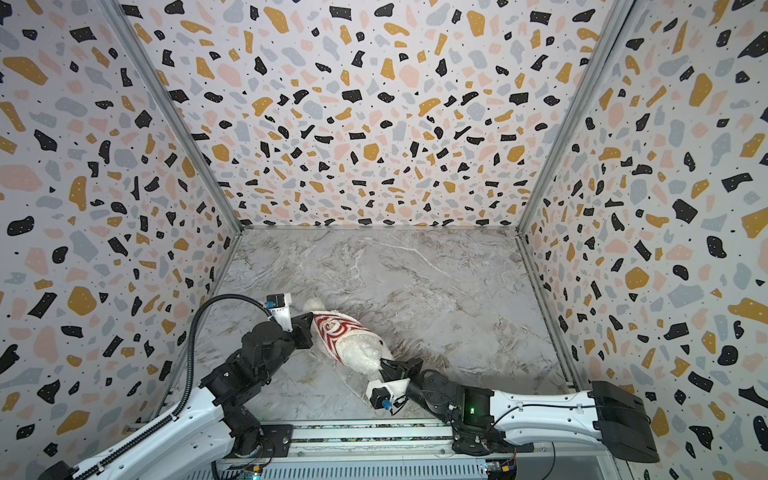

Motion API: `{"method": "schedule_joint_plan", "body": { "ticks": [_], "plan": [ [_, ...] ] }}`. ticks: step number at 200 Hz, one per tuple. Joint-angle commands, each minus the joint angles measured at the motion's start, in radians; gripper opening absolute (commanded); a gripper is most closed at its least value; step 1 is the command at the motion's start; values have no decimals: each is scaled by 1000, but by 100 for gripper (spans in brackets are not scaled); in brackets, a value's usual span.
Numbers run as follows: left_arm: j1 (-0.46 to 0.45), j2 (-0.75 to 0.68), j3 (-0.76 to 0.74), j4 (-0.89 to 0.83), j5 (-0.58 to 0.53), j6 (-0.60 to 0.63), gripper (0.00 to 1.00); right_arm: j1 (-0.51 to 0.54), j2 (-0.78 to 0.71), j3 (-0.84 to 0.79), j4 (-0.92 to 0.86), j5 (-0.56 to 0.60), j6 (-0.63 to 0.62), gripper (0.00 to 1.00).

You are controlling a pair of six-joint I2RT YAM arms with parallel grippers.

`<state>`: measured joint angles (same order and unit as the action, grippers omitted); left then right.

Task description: Dress the teddy bear

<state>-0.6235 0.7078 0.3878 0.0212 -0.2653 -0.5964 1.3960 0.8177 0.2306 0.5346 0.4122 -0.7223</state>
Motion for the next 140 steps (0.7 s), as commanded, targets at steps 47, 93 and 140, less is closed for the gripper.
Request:
{"method": "schedule_joint_plan", "body": {
  "ticks": [47,93,140],
  "plan": [
    [73,42,-44,14,-148,-59,0,39,-106,-14,25,9,-16,0],
    [73,30,-89,216,31,-24,0,41,-67,11,25,8,0,0],
    [72,5,-100,306,242,10,0,9,9,127,-54,24,180,0]
  ]
}}
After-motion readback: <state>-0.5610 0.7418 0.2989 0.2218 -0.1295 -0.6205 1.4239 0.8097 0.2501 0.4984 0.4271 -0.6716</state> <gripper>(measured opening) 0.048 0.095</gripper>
